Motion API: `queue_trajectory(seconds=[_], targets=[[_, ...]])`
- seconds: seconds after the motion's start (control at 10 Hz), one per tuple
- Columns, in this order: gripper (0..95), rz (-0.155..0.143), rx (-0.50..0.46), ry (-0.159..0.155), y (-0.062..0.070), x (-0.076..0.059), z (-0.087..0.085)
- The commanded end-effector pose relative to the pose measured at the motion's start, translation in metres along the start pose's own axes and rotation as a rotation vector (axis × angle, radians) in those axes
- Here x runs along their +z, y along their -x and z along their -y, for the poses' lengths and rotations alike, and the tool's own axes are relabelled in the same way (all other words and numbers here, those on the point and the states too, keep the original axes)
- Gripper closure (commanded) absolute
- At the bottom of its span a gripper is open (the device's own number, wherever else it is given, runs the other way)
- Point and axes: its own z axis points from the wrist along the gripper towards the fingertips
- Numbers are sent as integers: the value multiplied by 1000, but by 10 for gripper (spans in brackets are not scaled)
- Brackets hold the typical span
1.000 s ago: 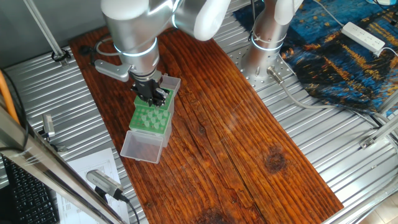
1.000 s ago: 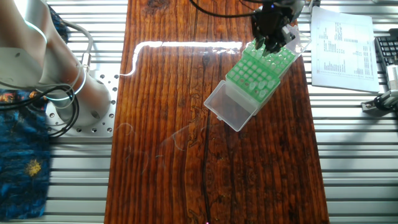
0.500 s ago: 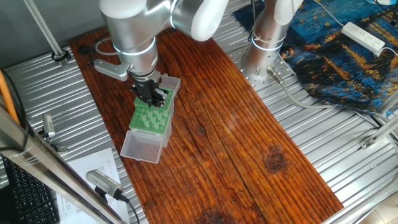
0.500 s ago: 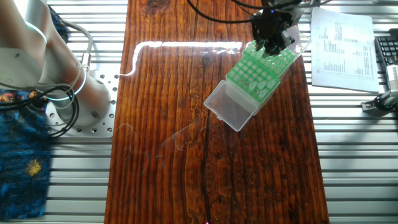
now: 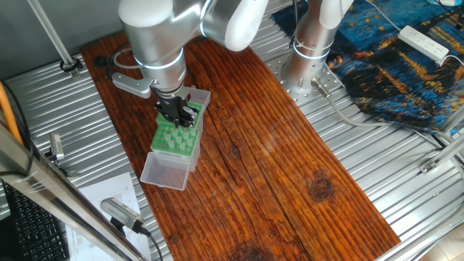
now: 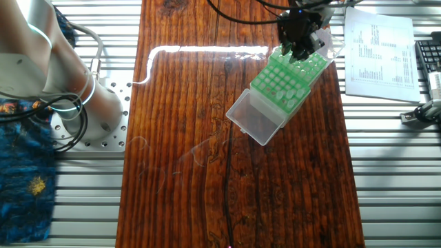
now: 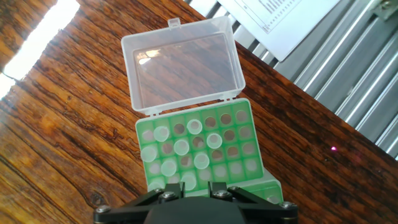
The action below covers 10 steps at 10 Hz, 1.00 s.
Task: Transfer all large pipette tips from one holder to another
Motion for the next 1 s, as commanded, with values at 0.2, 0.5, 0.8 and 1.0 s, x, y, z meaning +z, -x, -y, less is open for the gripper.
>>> queue_trajectory(seconds=[0.2, 0.5, 0.8, 1.0], targets=[[760, -2, -8, -1, -1, 1, 0], [760, -2, -7, 1, -2, 4, 0], [760, 1, -6, 0, -2, 8, 1], [760, 3, -7, 1, -2, 11, 1]])
